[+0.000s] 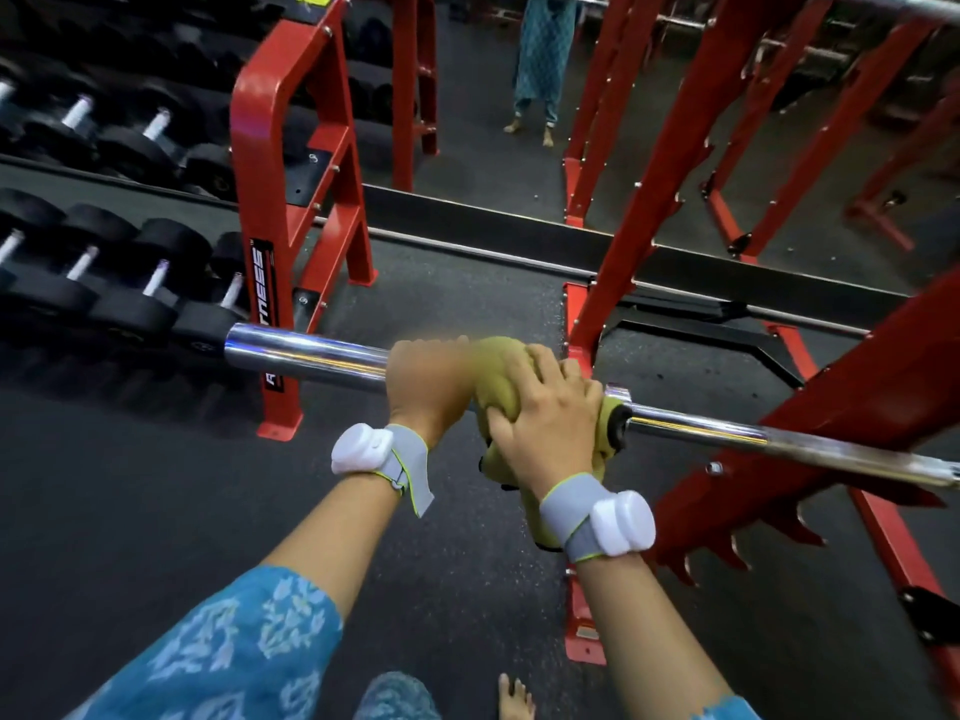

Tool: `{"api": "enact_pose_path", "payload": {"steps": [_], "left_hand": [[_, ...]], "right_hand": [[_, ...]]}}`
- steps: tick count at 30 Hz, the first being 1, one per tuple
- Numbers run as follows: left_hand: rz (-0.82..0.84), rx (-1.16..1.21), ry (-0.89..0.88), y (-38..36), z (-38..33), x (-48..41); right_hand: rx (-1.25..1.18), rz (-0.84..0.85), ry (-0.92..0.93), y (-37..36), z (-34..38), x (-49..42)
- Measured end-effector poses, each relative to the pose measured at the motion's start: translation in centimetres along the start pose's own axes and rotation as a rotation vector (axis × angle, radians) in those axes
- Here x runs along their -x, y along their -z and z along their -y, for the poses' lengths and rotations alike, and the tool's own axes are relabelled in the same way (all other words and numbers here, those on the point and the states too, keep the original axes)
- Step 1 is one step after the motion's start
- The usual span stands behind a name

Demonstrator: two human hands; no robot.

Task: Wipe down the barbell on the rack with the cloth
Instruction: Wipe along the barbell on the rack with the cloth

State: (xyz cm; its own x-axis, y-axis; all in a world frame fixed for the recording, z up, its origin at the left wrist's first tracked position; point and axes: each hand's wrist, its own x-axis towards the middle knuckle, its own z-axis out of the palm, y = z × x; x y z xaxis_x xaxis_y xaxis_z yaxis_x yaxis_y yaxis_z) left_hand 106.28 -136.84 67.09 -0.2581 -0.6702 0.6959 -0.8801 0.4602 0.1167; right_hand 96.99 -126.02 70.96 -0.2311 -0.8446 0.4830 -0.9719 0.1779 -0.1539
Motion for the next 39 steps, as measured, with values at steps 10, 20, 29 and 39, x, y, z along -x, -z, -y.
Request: {"api": "enact_pose_path", "payload": {"steps": [10, 20, 29, 39], "left_hand": [[-0.034, 0.101, 0.058, 0.2, -0.4, 0.1], [-0.029, 0.044, 0.052, 0.0, -0.4, 0.1], [-0.034, 0.082, 0.063, 0.3, -0.5, 0.2], [-0.015, 0.108, 0.071, 0.2, -0.4, 0.3]], "right_hand": [[0.086, 0.132, -0.276, 1.7, -2.0, -2.3], [-0.027, -0.007, -0.033, 1.8, -2.5, -0.5], [0.059, 0.225, -0.144, 2.0, -1.3, -3.3], [0.029, 0.081, -0.144, 2.4, -3.1, -1.0]]}}
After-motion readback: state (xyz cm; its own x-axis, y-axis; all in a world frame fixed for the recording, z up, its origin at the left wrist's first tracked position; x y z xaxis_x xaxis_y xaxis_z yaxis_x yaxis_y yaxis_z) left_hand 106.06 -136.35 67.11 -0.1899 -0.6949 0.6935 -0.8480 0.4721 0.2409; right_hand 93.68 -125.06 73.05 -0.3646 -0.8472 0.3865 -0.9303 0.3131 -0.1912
